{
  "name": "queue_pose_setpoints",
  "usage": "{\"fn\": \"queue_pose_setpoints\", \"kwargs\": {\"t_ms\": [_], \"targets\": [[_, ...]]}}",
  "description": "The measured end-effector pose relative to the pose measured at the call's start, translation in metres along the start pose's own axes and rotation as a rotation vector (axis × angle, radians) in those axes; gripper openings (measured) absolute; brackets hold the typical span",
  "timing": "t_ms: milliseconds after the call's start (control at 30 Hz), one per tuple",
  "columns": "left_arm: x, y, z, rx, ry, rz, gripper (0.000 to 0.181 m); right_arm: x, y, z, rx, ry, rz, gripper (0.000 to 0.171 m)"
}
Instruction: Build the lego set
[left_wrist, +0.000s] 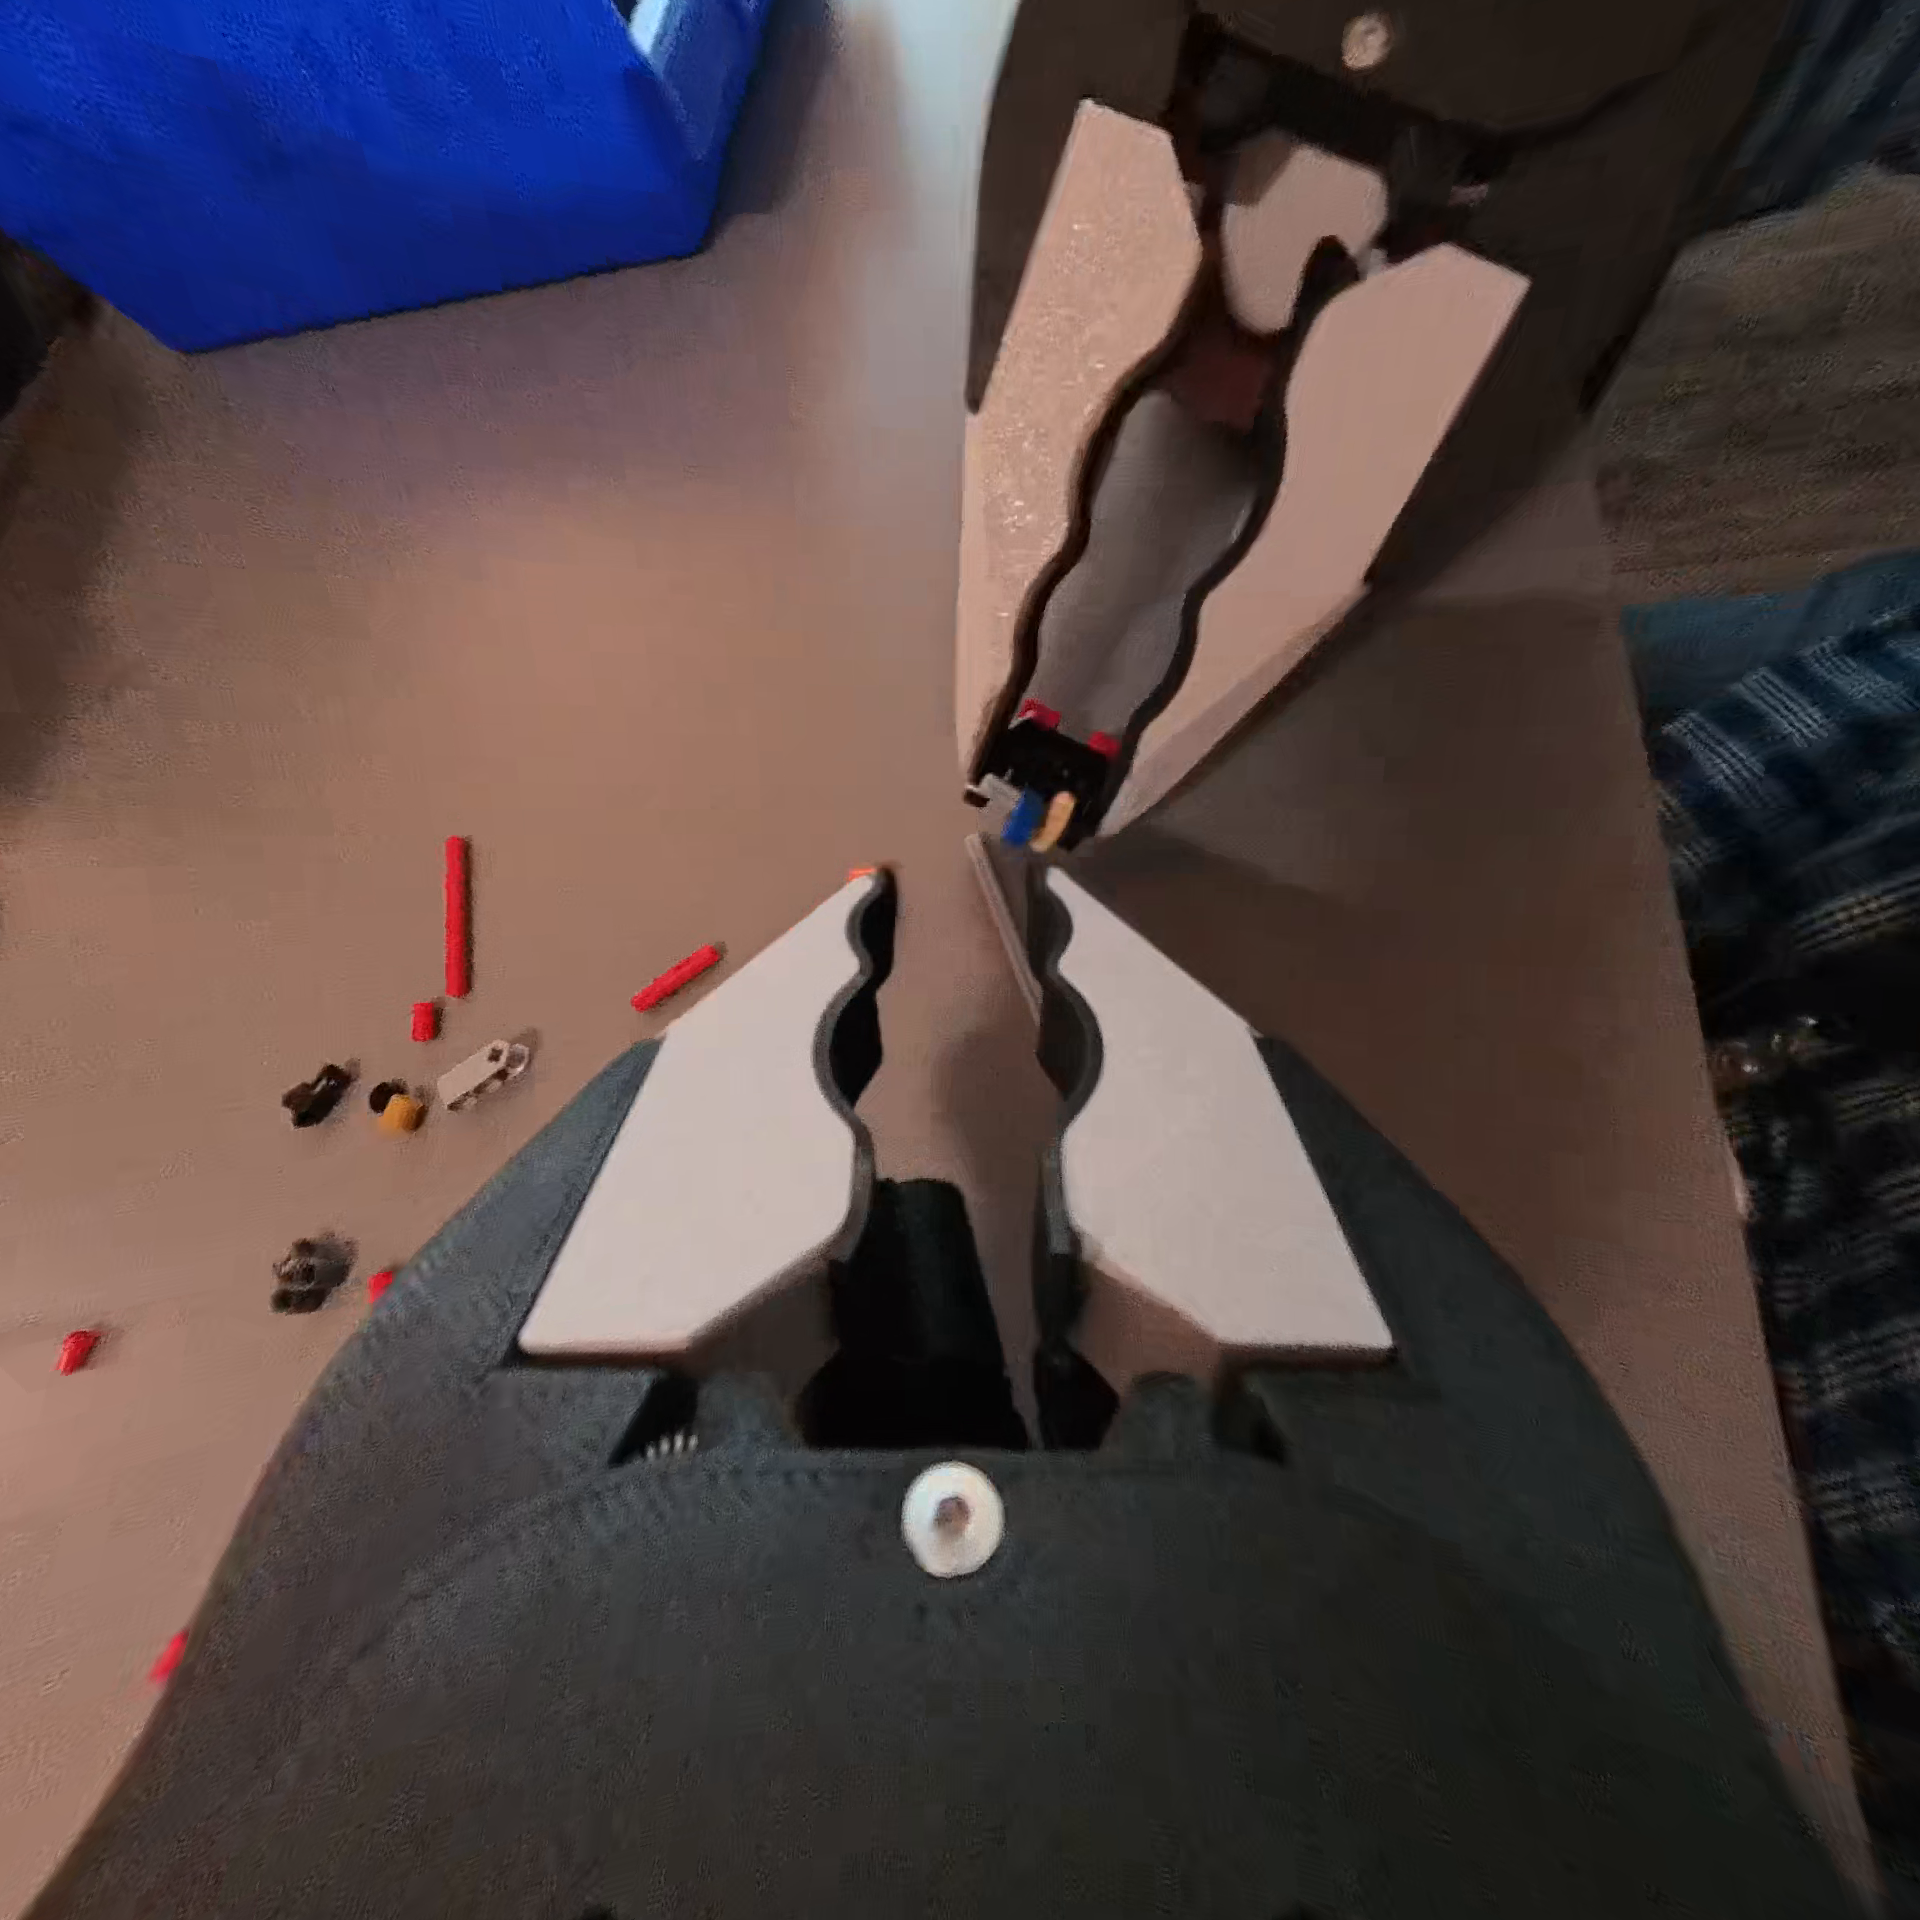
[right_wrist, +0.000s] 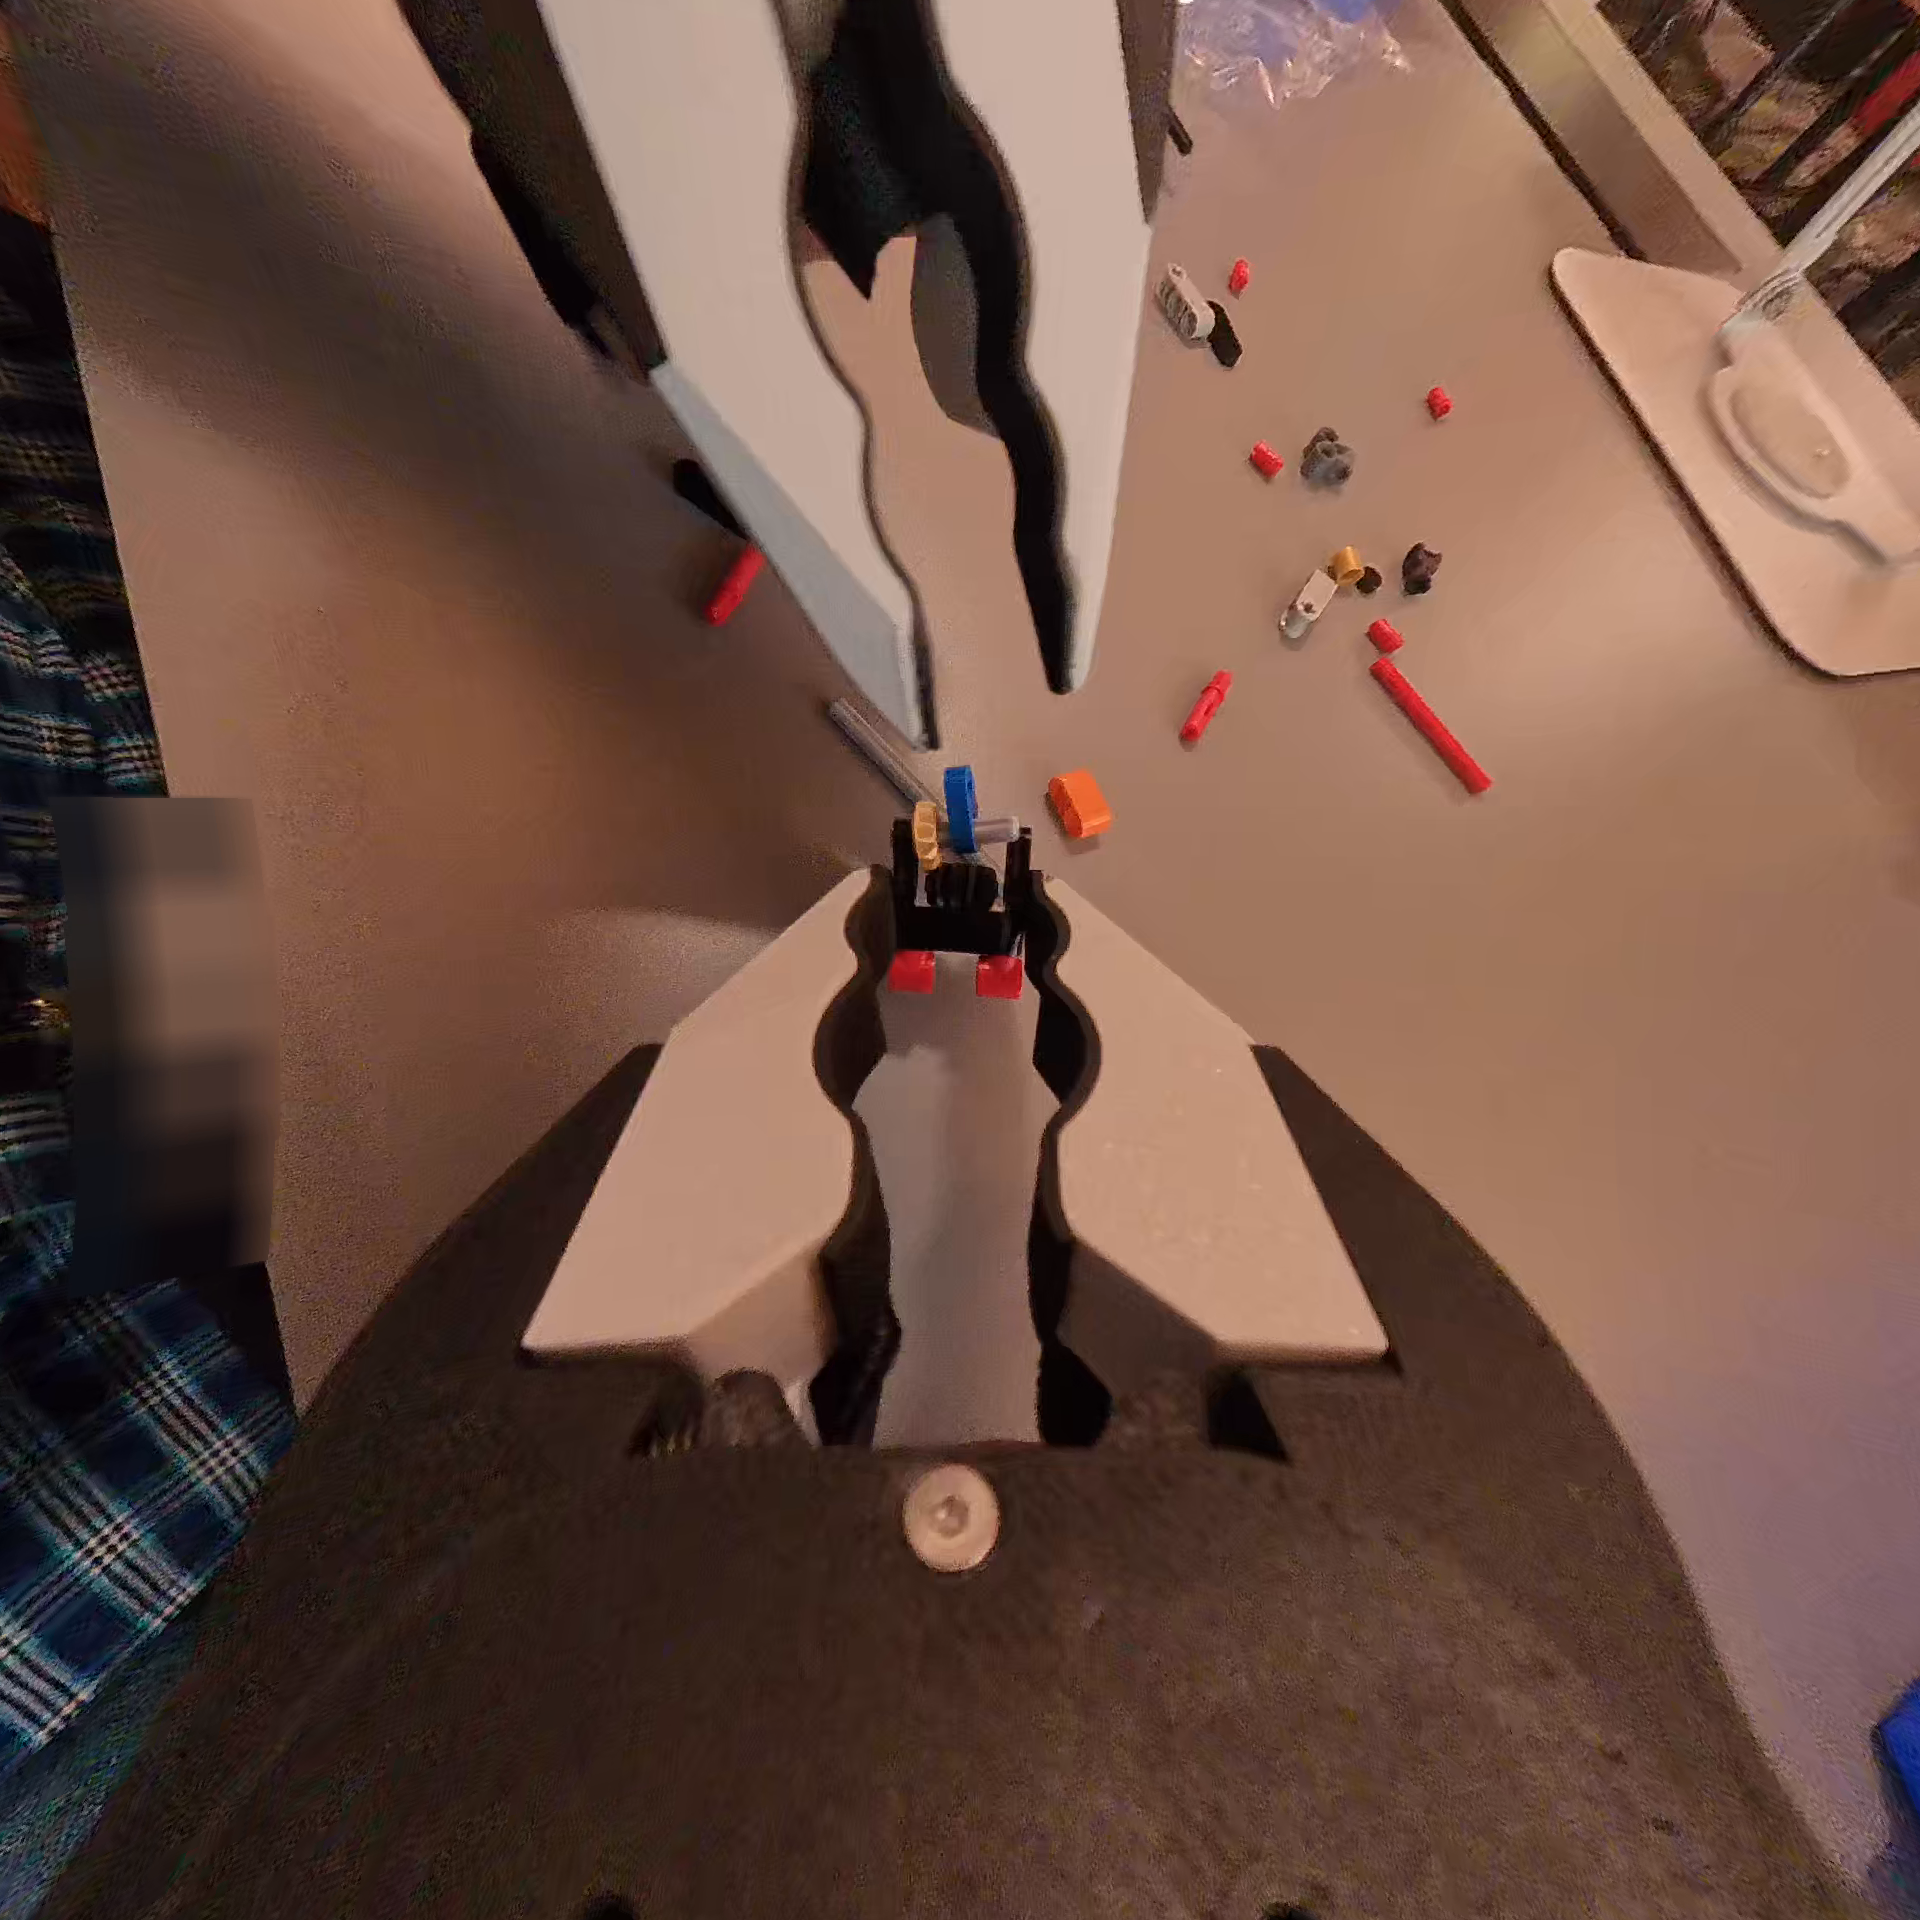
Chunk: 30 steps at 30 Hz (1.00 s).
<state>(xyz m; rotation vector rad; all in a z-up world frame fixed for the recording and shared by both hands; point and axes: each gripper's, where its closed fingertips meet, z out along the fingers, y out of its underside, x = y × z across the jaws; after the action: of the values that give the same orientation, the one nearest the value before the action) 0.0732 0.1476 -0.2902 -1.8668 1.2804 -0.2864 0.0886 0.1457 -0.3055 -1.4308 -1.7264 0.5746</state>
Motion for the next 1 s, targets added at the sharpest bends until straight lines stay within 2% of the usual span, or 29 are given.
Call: {"fn": "queue_pose_setpoints", "kwargs": {"t_ms": [300, 400, 567, 1000], "targets": [[0.014, -0.002, 0.012, -0.023, 0.021, 0.255, 0.013, -0.009, 0.006, 0.005, -0.058, -0.103, -0.003, 0.022], [0.019, -0.002, 0.011, -0.017, 0.06, 0.257, 0.003, -0.01, 0.005, 0.004, -0.047, -0.15, 0.032, 0.022], [0.026, 0.005, 0.012, -0.029, 0.106, 0.255, 0.002, -0.017, 0.007, 0.004, -0.058, -0.215, 0.022, 0.022], [0.024, 0.008, 0.014, -0.014, 0.069, 0.243, 0.005, -0.017, 0.007, 0.005, -0.061, -0.234, 0.035, 0.022]]}}
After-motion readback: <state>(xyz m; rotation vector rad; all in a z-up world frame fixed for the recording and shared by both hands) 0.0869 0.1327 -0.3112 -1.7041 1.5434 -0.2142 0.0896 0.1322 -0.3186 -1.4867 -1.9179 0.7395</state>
